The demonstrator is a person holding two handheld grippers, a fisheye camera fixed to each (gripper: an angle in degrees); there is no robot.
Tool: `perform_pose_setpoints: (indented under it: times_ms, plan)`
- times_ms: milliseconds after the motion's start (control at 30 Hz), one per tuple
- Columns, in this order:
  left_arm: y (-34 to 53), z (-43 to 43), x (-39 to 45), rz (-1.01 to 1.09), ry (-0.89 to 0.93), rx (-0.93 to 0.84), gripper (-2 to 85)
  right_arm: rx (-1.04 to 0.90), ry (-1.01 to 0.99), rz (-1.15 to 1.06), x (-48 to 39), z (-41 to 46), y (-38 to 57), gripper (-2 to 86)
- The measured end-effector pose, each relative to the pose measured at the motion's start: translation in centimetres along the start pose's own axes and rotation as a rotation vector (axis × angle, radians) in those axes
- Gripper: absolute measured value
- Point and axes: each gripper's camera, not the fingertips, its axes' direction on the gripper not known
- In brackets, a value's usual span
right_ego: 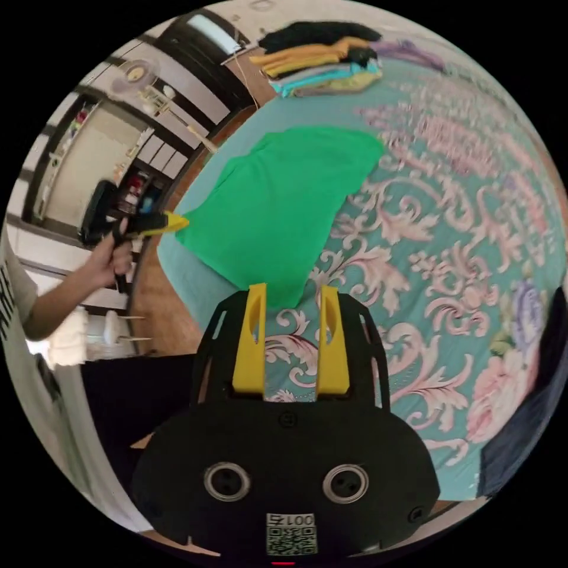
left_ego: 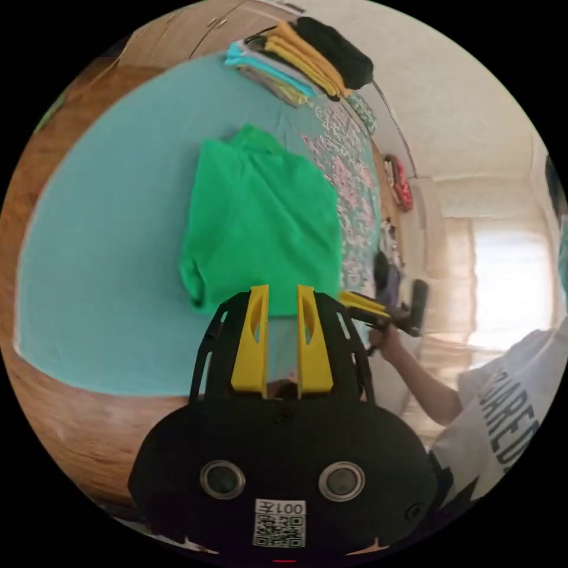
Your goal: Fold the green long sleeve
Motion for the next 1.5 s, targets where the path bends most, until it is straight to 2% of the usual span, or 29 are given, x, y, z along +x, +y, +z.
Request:
perform_pose_setpoints:
  times_ms: [67,167,400,467,533,667,833,900,1000,1033,1100,1233,1367,1400,1500]
  plan:
    - [2.4,2.6,-2.9,-0.200,0.281,0.005,5.0,-0.037,-0.288,0.098,4.5,1.8,-0.3,11.7]
    - [5.1,5.5,-6.1,-0.434,0.576,0.099,6.5,0.046,-0.430,0.222,8.6,2.1,0.1,11.9]
    - [7.2,10.5,-8.9,-0.693,0.853,0.200,13.1,0.038,-0.681,0.468,17.5,1.5,0.3,8.0]
    - [6.8,11.5,-9.4,-0.751,0.912,0.241,16.4,0.105,-0.907,0.475,19.4,0.5,-0.2,6.3]
    - [6.2,11.8,-9.5,-0.769,0.952,0.283,18.9,0.171,-1.051,0.538,20.2,-0.6,-0.2,5.5]
    - [3.5,10.8,-8.4,-0.781,1.093,0.456,22.5,0.190,-1.108,0.641,20.9,-2.9,-0.7,3.5]
    - [-1.2,9.4,-8.5,-0.746,1.050,0.451,22.4,0.175,-1.086,0.634,21.6,-5.8,-1.8,2.3]
    - [-1.6,9.3,-9.4,-0.792,1.059,0.487,19.3,0.180,-1.116,0.621,22.0,-6.9,-2.0,2.2]
    - [-1.7,8.9,-10.8,-0.829,1.070,0.517,10.1,0.227,-1.190,0.636,23.3,-8.6,-1.7,2.5]
    - [-1.7,8.7,-11.1,-0.829,1.070,0.501,5.9,0.217,-1.178,0.628,23.9,-9.1,-1.6,2.9]
    - [-1.7,7.9,-11.2,-0.876,1.030,0.470,2.9,0.179,-1.114,0.588,24.9,-9.8,-1.6,3.8]
    - [-3.2,5.2,-10.6,-0.861,0.972,0.421,1.0,0.152,-1.013,0.524,27.0,-10.7,0.3,8.2]
    - [-5.1,3.2,-9.8,-0.821,0.976,0.378,0.3,0.191,-0.921,0.632,27.3,-10.8,4.7,18.9]
    - [-5.3,2.9,-9.7,-0.810,0.968,0.371,0.3,0.210,-0.940,0.653,27.4,-10.6,5.3,19.9]
    - [-5.7,1.7,-9.9,-0.794,0.960,0.350,0.1,0.302,-1.173,0.794,27.9,-7.5,6.8,23.2]
